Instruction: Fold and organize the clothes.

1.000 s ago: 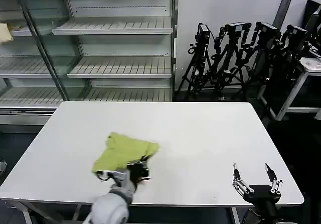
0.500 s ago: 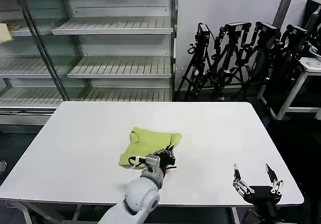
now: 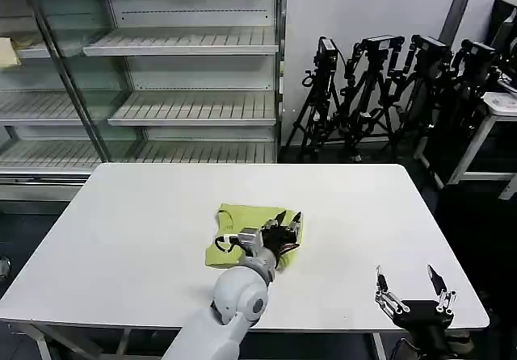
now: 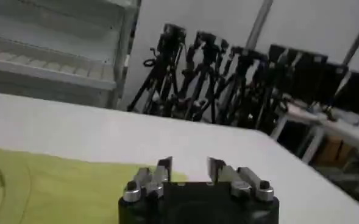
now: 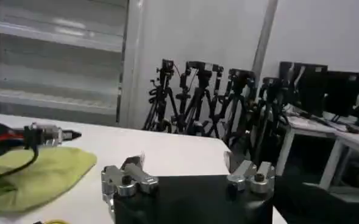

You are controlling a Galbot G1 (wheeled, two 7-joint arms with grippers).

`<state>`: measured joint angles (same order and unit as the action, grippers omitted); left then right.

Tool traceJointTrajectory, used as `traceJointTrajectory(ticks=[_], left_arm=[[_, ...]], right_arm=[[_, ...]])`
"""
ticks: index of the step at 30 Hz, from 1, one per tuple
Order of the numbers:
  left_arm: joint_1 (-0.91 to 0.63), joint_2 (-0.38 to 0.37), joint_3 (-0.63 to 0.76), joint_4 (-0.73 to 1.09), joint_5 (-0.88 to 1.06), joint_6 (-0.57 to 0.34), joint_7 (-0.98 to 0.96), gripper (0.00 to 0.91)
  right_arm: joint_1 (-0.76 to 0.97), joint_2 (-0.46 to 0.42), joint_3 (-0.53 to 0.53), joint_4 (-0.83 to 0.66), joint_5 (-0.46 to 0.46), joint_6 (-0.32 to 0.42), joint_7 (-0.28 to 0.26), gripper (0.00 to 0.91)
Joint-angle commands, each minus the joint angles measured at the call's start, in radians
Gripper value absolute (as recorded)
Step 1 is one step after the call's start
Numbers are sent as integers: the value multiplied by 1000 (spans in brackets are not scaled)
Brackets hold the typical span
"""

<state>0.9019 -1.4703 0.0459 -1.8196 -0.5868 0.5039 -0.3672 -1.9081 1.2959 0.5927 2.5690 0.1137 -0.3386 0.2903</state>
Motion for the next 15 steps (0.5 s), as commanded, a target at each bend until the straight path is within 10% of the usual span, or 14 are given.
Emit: traceJointTrajectory(ticks=[1, 7, 15], left_arm=[[190, 56, -123, -272, -69, -84, 20, 907], [471, 120, -302, -462, 458, -146, 142, 907], [683, 83, -417, -535, 633, -197, 203, 907]], right_arm=[[10, -6, -3, 49, 0, 3, -6, 907], [28, -20, -11, 39, 5, 24, -32, 907], [73, -50, -13, 1, 39, 37, -48, 907]])
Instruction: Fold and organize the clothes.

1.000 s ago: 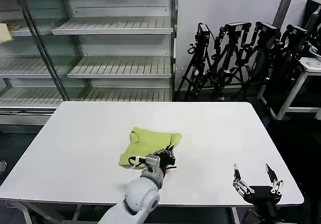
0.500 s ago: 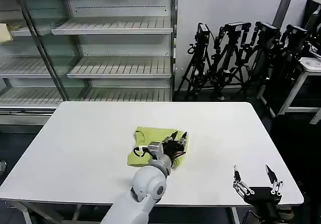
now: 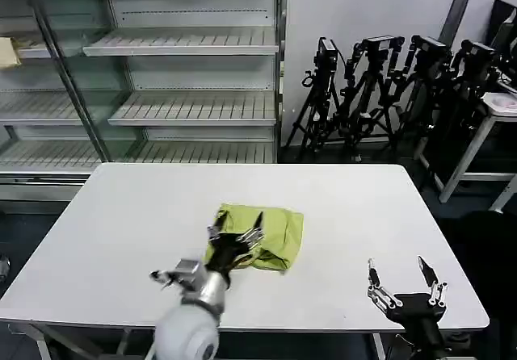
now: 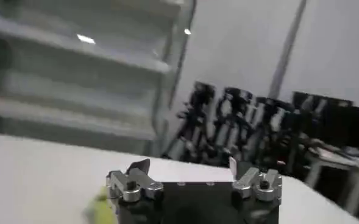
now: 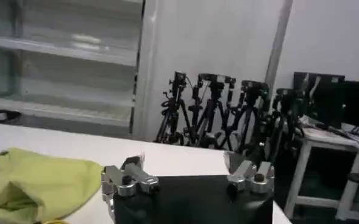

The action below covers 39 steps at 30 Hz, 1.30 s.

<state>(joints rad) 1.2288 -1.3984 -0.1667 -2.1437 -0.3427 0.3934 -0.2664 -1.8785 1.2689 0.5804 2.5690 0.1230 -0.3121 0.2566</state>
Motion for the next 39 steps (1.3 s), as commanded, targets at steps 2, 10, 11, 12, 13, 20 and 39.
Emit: traceJointTrajectory(ticks=[2, 10, 11, 12, 13, 20, 39], left_arm=[[358, 7, -216, -216, 402, -88, 99, 907], [459, -37, -233, -302, 372, -107, 95, 907], [468, -42, -233, -311, 366, -107, 94, 907], [472, -46, -234, -315, 361, -107, 92, 907], [475, -48, -236, -317, 358, -108, 92, 907], [505, -56, -246, -340, 351, -105, 90, 907], [525, -82, -225, -351, 352, -105, 90, 907]], right_arm=[[44, -29, 0, 0, 44, 19, -14, 907], [39, -30, -31, 4, 62, 32, -20, 907], [38, -31, -37, 0, 59, 32, -19, 907], [39, -31, -41, -1, 57, 33, -19, 907], [39, -32, -42, -2, 57, 33, -19, 907], [40, -33, -44, -6, 60, 40, -21, 907], [75, -36, -58, -2, 51, 47, -11, 907]])
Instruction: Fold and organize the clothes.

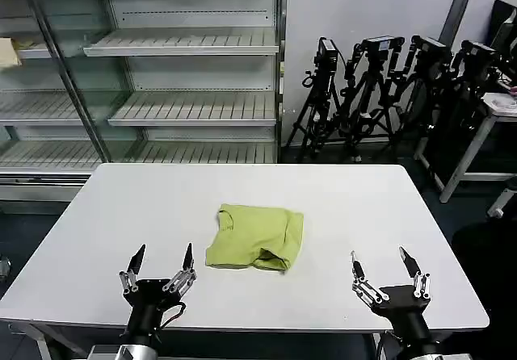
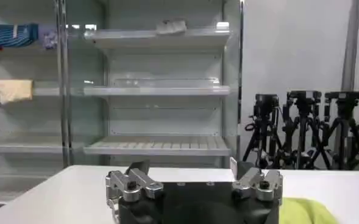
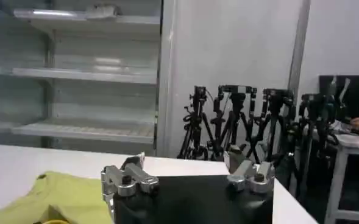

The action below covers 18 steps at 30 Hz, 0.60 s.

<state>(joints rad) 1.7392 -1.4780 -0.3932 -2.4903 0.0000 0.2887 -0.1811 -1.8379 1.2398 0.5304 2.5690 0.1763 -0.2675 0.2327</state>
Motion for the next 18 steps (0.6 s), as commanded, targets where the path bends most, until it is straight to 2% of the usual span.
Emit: traceJointTrajectory(ticks=[1, 18], left_arm=[[12, -2, 3, 1, 10, 0, 4, 907], [7, -15, 14, 37, 26, 16, -2, 907]], right_arm=[[39, -9, -8, -7, -1, 2, 13, 907], [90, -7, -19, -57, 2, 12, 21, 907]])
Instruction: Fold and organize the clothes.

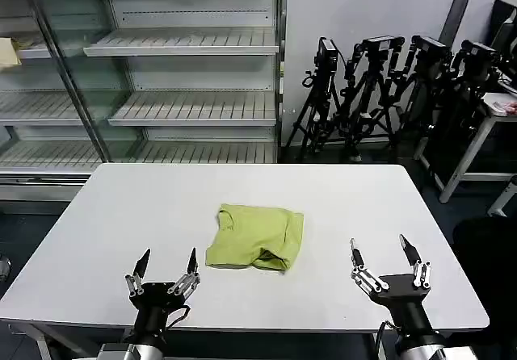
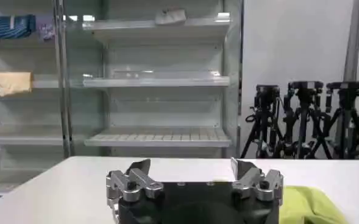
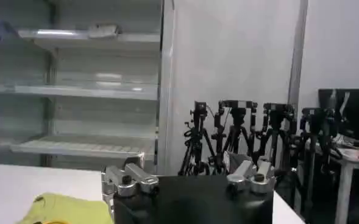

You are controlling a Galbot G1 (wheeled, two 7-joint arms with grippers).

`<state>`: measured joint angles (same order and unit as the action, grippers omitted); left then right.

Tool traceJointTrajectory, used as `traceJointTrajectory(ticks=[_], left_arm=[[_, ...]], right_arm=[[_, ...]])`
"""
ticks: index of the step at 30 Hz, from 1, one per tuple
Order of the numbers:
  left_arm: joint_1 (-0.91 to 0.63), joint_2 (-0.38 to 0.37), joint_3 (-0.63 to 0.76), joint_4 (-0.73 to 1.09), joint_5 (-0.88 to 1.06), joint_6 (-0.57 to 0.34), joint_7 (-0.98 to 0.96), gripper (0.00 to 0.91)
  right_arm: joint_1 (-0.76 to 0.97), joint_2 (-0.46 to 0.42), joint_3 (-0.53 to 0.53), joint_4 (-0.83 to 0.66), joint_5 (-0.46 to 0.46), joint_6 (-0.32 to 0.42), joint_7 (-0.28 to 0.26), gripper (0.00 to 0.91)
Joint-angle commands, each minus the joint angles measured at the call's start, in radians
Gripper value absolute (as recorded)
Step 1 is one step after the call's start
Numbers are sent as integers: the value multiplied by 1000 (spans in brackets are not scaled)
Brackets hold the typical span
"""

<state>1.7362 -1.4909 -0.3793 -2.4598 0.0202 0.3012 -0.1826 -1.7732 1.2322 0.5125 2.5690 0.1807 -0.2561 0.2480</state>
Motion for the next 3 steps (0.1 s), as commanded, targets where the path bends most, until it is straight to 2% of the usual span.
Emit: traceJointTrajectory(ticks=[1, 3], left_arm=[[11, -1, 0, 9, 6, 3, -2, 907], [18, -1, 0, 10, 5, 3, -3, 907]], right_arm=[[26, 2, -2, -58, -3, 2, 7, 907], [26, 5, -2, -53, -4, 3, 9, 907]])
